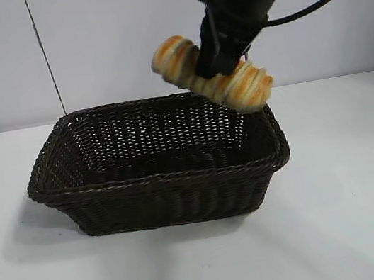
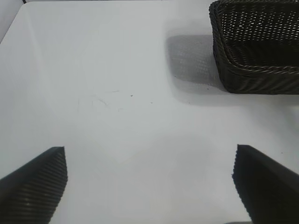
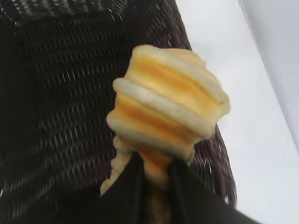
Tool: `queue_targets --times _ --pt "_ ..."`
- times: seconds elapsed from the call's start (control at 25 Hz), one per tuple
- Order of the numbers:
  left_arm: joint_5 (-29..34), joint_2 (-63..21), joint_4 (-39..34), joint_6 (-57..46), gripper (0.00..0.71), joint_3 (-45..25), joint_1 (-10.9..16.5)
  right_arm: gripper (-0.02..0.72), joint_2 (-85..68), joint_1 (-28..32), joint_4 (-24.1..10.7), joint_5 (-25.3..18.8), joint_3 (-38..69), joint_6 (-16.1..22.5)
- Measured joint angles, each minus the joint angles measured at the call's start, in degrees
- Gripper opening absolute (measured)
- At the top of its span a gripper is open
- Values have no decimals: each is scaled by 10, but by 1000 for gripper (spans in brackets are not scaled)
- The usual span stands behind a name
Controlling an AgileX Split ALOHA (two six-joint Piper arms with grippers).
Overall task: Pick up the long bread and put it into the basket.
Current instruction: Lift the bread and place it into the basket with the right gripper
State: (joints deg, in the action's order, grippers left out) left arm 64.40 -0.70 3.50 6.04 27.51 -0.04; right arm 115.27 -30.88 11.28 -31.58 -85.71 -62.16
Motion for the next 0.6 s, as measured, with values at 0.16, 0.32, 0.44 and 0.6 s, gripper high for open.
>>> queue_targets --times 0.16,0.32,0.44,0.6 --pt "0 0 0 0 694 0 0 84 56 -2 0 5 -39 0" --pt "0 0 0 0 694 0 0 84 80 -2 0 12 -44 0" --pt "0 0 0 0 694 0 0 84 83 -2 0 16 -45 0" --pt "0 0 0 0 694 0 0 132 83 -3 22 29 -51 0"
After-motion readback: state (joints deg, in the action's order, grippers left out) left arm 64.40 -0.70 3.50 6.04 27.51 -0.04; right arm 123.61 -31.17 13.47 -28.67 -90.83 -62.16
